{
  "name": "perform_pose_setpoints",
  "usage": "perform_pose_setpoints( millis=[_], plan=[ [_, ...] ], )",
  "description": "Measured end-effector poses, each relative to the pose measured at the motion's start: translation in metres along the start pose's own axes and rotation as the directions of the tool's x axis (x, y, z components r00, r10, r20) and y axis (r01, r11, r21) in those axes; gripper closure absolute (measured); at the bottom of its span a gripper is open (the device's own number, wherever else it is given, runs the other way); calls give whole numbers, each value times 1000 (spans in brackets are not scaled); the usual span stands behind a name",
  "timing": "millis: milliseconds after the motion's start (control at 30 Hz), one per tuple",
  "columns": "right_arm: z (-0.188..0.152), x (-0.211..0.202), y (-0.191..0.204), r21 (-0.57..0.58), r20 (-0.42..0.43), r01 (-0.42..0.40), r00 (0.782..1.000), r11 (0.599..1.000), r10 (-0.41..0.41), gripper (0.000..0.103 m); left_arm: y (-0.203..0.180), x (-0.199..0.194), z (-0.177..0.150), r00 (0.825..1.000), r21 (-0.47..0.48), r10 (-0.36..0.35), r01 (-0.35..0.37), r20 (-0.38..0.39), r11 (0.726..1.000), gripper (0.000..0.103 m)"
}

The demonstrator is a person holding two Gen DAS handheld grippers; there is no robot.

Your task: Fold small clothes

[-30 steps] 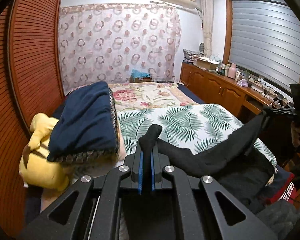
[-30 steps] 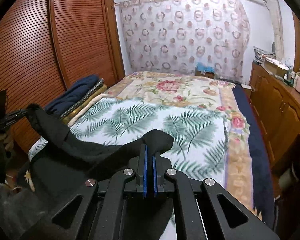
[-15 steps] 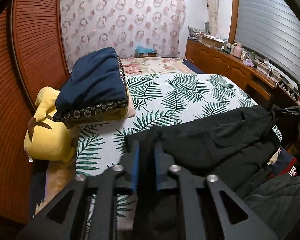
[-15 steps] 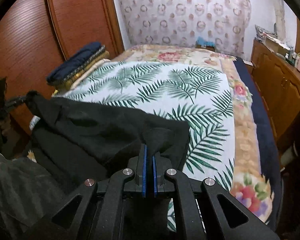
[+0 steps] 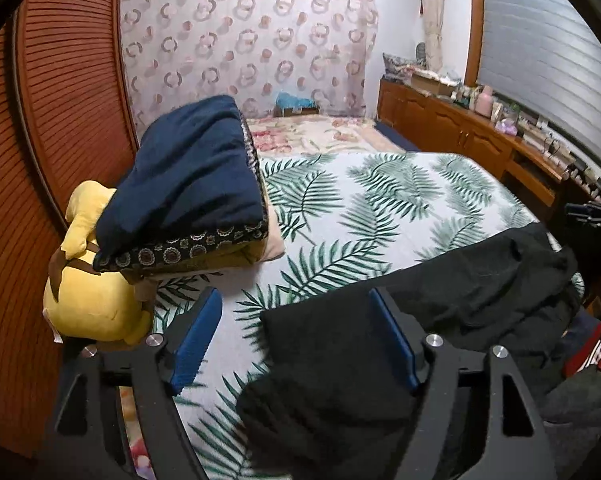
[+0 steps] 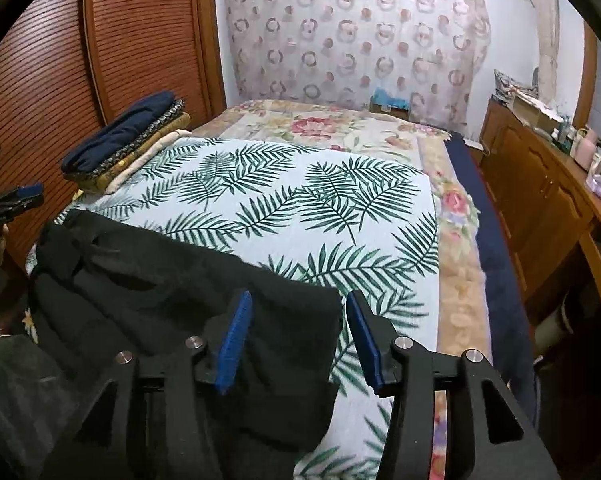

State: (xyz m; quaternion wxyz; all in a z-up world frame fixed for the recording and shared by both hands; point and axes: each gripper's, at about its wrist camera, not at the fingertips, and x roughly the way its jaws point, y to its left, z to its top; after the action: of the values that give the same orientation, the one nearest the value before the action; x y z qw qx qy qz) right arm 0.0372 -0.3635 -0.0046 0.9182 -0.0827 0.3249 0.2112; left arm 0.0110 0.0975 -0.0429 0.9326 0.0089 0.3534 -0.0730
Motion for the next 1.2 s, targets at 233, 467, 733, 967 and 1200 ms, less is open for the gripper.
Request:
perform_pose_setpoints(
  millis=[233,467,733,967,1200],
  plan=[
    [-4,63,-18,25,-80,-2,997,1000,4,52,13,50,-6,994,-20,9,-11,-113,1000,27],
    [-8,89,-32,75,-128,-18,991,997,27,52,18,67,-20,986,-46,-3,-5,-169,999,27],
    [-11,95,-29,53,-138,-31,990,998,38,49,22,72,-28,983,-73,-11,-3,-185,997,27],
    [-13,94,-24,37,-147,-54,987,998,59,59,15,67,-31,985,-49,-37,29,-170,998,50],
    [-16,83,-14,22,-110,-97,989,995,99,89,7,60,-29,985,-55,-70,62,-159,997,90]
  ],
)
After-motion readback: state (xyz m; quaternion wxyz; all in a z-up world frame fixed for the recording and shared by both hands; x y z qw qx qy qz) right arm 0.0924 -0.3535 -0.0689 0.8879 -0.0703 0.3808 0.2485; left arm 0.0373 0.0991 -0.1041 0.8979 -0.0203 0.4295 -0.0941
